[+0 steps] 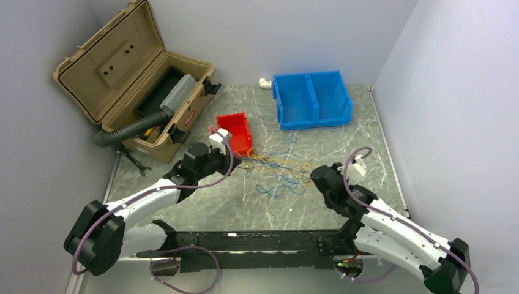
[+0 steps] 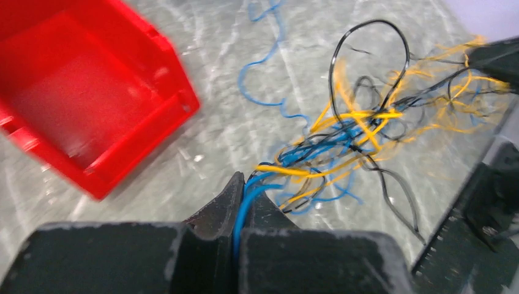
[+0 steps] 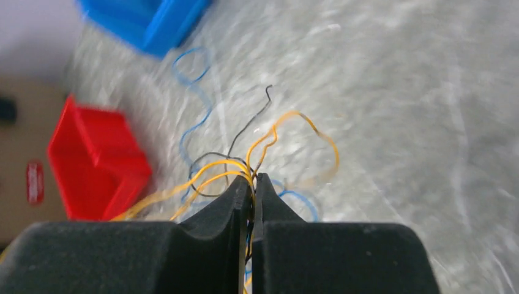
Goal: Untangle the cables
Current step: Untie the cable.
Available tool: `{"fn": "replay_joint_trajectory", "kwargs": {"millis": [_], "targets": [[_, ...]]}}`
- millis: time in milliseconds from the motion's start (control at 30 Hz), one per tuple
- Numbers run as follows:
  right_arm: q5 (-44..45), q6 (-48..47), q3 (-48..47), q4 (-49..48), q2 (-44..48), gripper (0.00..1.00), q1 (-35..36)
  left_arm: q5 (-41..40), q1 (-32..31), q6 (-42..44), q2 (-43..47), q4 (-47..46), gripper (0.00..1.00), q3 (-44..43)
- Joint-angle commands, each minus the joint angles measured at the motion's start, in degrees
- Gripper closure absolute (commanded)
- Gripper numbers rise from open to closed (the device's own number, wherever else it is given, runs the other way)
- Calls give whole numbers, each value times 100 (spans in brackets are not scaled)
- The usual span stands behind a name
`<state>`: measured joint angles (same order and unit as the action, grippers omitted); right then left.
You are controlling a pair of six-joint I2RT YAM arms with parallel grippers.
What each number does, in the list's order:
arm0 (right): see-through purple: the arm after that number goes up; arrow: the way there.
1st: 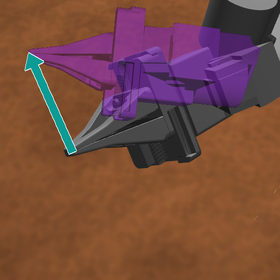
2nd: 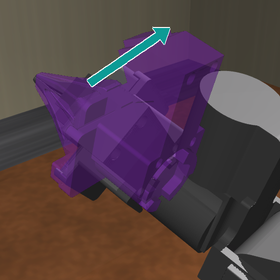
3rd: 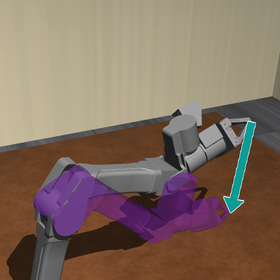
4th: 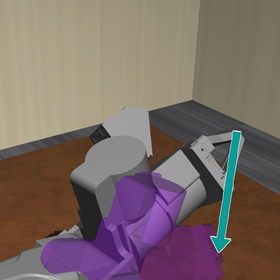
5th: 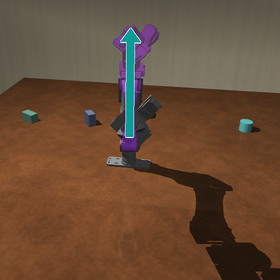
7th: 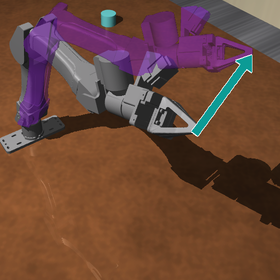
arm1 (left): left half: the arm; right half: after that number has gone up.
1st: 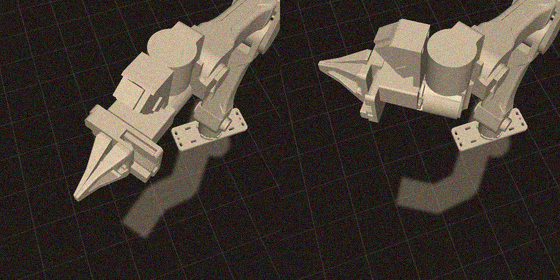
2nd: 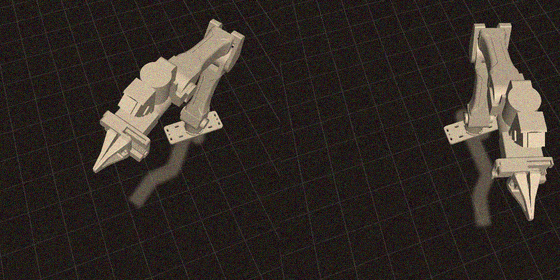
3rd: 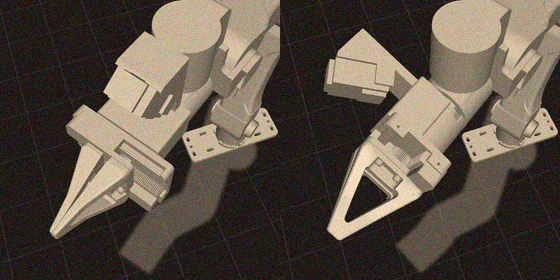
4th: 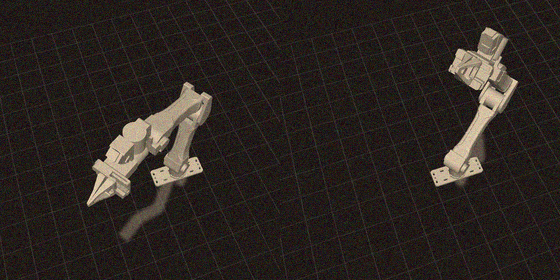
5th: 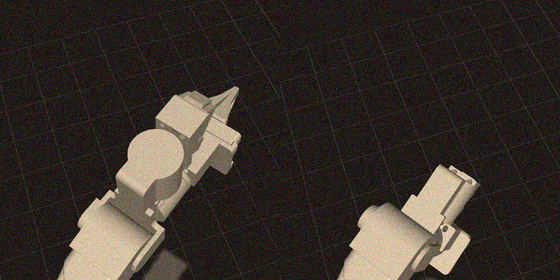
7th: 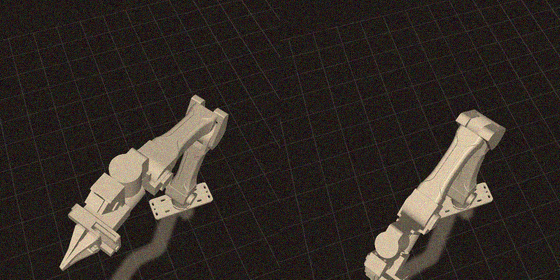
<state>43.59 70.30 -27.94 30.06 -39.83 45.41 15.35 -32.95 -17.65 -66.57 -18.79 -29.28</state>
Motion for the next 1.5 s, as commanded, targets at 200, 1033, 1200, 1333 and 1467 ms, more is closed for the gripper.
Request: {"fn": "replay_joint_trajectory", "kwargs": {"millis": [200,1033,1200,1333,1467], "targets": [[2385,3606,-460,4130,-240,96,-103,-1424,166,163,402,388,100,81],[-2657,-4594,354,-2847,451,5,-106,772,-531,868,-30,-458,99,-113],[-2961,-4688,373,-2971,353,5,-102,872,-537,881,1,-455,100,-118],[-3428,-4778,366,-3270,301,5,-103,900,-531,879,12,-472,100,-113],[-3733,-4839,418,-3533,317,5,-113,965,-535,878,11,-500,100,-106]]}}
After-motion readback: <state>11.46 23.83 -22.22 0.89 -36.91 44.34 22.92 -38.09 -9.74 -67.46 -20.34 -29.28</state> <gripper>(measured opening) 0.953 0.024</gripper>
